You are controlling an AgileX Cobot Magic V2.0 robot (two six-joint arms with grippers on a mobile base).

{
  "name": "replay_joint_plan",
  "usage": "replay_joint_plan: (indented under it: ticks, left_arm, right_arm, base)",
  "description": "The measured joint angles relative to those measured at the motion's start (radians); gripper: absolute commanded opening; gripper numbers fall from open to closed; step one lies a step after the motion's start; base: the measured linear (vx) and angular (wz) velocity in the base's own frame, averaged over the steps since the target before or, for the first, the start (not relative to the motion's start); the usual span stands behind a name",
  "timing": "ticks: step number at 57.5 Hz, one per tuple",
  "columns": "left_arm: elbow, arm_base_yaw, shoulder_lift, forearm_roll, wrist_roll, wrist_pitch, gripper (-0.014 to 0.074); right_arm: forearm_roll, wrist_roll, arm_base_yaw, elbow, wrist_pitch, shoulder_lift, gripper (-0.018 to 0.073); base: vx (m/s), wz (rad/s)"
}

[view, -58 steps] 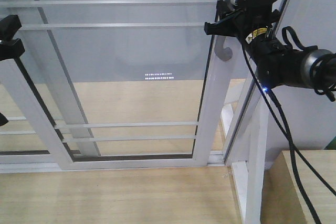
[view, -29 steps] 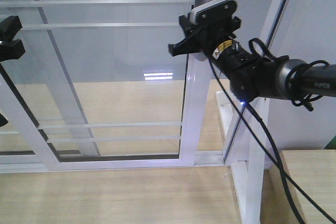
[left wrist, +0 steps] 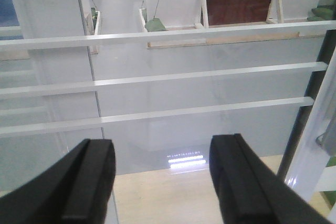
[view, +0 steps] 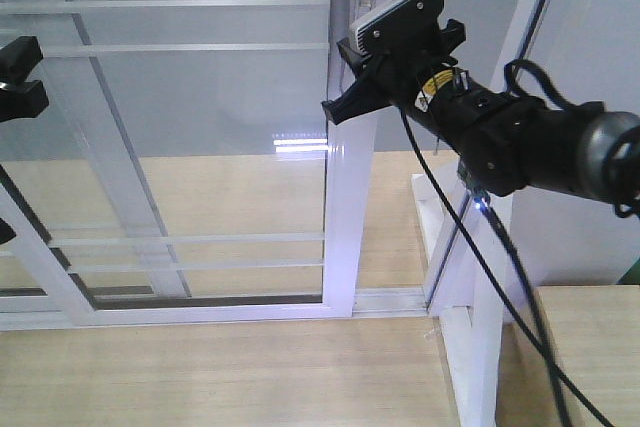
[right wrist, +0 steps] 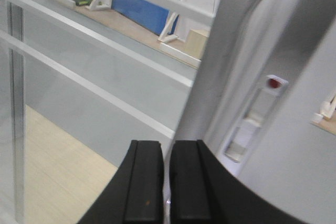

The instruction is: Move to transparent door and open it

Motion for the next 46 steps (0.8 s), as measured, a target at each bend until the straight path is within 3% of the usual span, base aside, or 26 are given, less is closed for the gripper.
replay_joint_plan:
  ticks: [8,19,31,46]
  left_arm:
    - [0.0,0.0,0.0,0.001,0.0,0.013,0.0517]
    - [0.0,-0.034,0.005,0.001,0.0,0.014,0.0514]
    - [0.0,-0.141,0.085,0.001,0.0,-0.001,0.0513]
    - [-0.004,-0.294,0.27,0.001,-0.011,-0.276,0.0513]
  right_arm:
    - [0.0,-0.016,0.0,0.101,0.053,-0.174,-0.0015]
    - [0.007,-0.02,0.0,0.31,0.101,-0.429,-0.0006]
    - [0.052,-0.037,0.0,0.527,0.14,-0.638,-0.0006]
    - [0.153,-0.066,0.0,0.635,0.147,-0.708,-0.0006]
  base:
    - [0.0,0.0]
    - [0.0,0.0]
    - [0.0,0.0]
    - [0.0,0.0]
